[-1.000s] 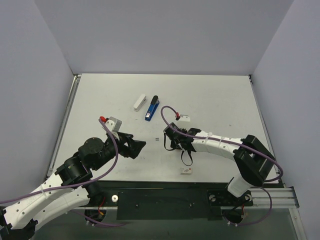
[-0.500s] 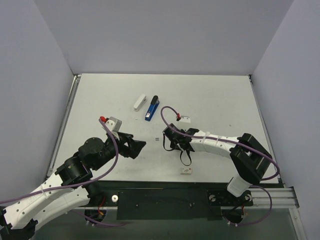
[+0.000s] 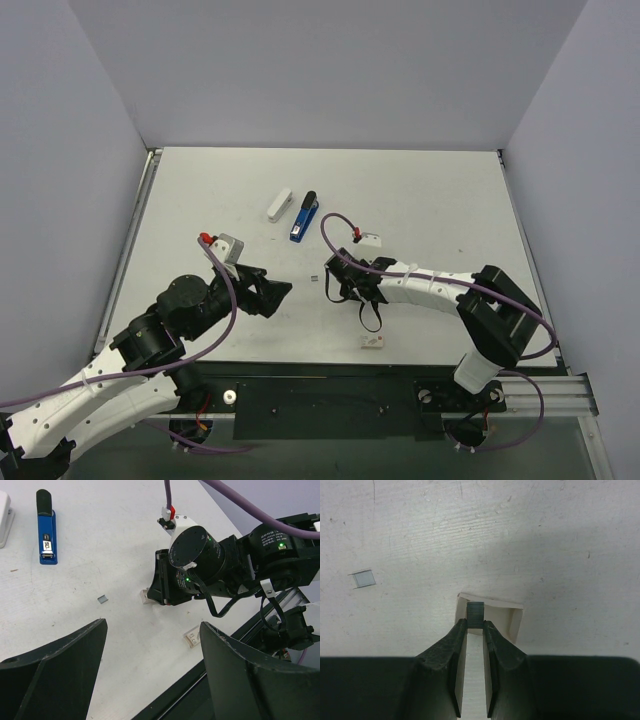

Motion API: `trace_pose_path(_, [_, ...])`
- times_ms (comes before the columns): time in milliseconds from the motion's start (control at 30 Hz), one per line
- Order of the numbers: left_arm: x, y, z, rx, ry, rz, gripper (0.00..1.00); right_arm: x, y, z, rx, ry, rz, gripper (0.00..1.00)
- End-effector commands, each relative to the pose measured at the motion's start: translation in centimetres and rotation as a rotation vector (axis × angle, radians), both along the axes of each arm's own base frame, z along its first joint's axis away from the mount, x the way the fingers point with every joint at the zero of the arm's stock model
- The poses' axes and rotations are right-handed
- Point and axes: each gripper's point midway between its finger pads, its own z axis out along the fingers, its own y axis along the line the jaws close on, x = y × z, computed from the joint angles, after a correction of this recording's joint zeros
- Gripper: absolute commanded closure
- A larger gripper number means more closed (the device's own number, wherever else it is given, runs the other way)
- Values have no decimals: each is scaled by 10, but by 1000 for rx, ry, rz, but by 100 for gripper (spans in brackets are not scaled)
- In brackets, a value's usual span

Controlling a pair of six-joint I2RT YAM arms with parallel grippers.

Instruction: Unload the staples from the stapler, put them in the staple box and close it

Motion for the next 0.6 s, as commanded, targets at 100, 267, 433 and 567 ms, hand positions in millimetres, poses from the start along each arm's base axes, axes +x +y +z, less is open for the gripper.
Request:
trace_pose_path(100, [0, 1, 12, -23, -23, 1, 15, 0, -8, -2, -34, -11, -28, 85])
trace_pose_path(267, [0, 1, 12, -23, -23, 1, 15, -1, -6, -1, -36, -10, -23, 80])
trace_pose_path(433, [0, 0, 14, -24, -26, 1, 15, -2, -2, 3, -40, -18, -12, 78])
trace_pose_path(567, [0, 0, 14, -24, -26, 1, 15, -2, 0, 10, -39, -36, -6, 77])
